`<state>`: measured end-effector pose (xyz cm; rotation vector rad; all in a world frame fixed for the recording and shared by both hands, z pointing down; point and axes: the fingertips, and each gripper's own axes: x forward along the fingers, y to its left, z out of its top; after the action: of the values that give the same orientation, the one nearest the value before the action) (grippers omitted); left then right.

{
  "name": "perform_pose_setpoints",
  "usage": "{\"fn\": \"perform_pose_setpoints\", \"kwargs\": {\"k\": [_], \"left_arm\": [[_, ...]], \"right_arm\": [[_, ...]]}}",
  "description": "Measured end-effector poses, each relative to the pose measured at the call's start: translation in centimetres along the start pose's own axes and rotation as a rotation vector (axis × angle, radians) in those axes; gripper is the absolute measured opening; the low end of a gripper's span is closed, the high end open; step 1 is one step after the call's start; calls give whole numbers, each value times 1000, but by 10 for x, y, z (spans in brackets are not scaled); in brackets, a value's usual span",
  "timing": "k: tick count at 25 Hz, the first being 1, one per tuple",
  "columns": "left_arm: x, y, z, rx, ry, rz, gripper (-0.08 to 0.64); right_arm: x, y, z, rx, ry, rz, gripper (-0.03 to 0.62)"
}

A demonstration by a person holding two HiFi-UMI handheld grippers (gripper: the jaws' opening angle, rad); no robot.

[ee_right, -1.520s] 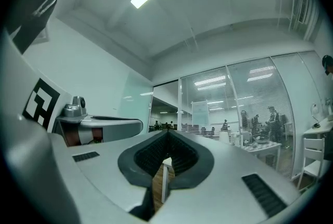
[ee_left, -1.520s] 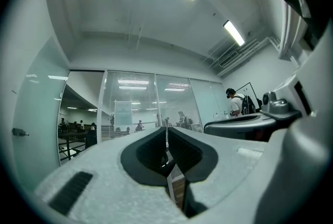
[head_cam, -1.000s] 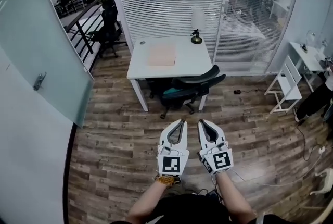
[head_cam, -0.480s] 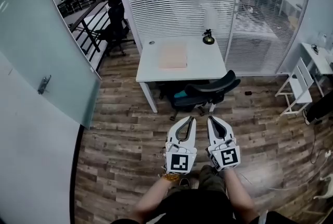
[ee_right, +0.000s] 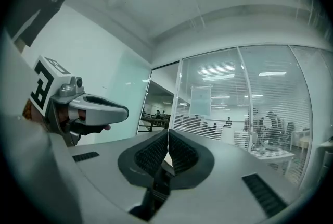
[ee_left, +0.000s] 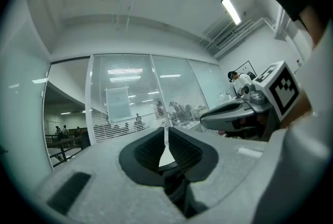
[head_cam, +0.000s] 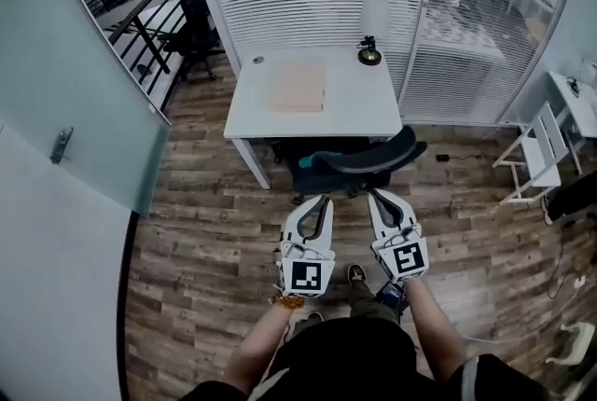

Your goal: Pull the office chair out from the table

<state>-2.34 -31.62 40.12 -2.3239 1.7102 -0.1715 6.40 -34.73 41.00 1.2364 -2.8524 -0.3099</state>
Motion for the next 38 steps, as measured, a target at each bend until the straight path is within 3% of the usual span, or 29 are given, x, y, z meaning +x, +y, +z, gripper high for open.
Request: {"fn": "perform_pose_setpoints", "kwargs": {"k": [4,10,13,15,19,27,33,38], "left_arm": [[37,-17,-22,136,49,-40,31],[74,-38,-84,128,173,-72,31],[87,-41,-115,111,254,-106,33],[95,-50,-133,125,306,-158,92],[103,-69,-173,264,417,-234,127],[121,-79,-235,410,601,-321,169],[134,-85,-261,485,685,-394,172],[140,-91,-285,513,745,-430,175]], "right_arm": [[10,-45,-38,-63,70,21,5],[9,-110,-114,-115,265,95,8],[17,-134,-142,-186,327,149,17],[23,-144,-157,-226,355,219,44],[27,-159,-194,-252,443,383,99],[31,-169,-264,-614,605,609,145],[42,-172,-295,-736,659,678,146],[44,-174,-313,-758,698,709,150]]}}
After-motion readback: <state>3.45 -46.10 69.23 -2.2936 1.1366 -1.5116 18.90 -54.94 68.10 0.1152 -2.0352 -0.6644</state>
